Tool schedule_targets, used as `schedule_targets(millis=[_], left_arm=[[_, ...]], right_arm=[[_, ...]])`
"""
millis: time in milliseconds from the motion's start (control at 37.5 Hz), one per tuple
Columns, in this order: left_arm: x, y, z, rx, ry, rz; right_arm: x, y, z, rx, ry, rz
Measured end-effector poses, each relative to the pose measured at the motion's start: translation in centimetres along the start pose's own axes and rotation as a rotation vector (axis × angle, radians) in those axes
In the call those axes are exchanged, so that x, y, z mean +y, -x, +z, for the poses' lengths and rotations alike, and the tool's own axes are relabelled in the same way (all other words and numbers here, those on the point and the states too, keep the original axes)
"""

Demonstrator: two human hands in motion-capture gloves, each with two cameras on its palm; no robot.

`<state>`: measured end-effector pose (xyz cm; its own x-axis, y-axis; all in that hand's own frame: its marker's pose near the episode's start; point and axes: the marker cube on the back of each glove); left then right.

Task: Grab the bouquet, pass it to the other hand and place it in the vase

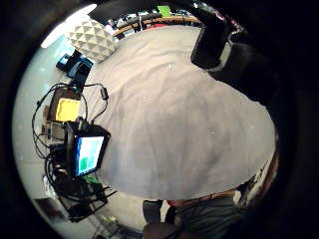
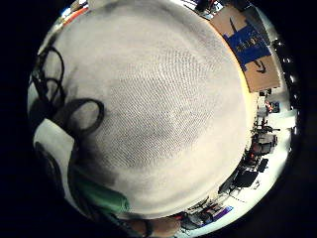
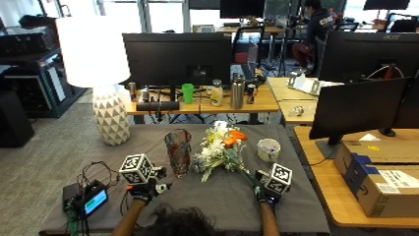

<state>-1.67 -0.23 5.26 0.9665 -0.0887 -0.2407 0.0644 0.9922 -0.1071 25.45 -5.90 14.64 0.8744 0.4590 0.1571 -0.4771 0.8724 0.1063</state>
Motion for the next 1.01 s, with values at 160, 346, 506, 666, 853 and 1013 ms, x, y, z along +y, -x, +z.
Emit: schedule_targets(millis=[160,346,506,666,853,1013], left_arm=[[-0.1,-0.2,-0.9,0.004,-0.020,0.001],[-0.9,-1.5,-3.6,0.007,-0.056,0.042],[-1.6,-5.0,-7.8,0.046,-0.110,0.123],[-3.2,-9.9,-11.5,0.262,-0.134,0.250],[-5.2,-15.8,-14.5,0.560,-0.122,0.370],[-5.9,-16.9,-17.1,0.788,-0.100,0.345]], right_arm=[[0.3,0.2,-0.6,-0.072,-0.048,0.018],[1.7,2.5,-4.7,-0.275,-0.146,-0.012],[3.7,5.8,-10.2,-0.514,-0.231,-0.100],[5.8,10.0,-14.8,-0.751,-0.252,-0.224],[7.1,14.0,-17.0,-0.913,-0.269,-0.338],[7.8,16.9,-16.9,-1.018,-0.270,-0.418]])
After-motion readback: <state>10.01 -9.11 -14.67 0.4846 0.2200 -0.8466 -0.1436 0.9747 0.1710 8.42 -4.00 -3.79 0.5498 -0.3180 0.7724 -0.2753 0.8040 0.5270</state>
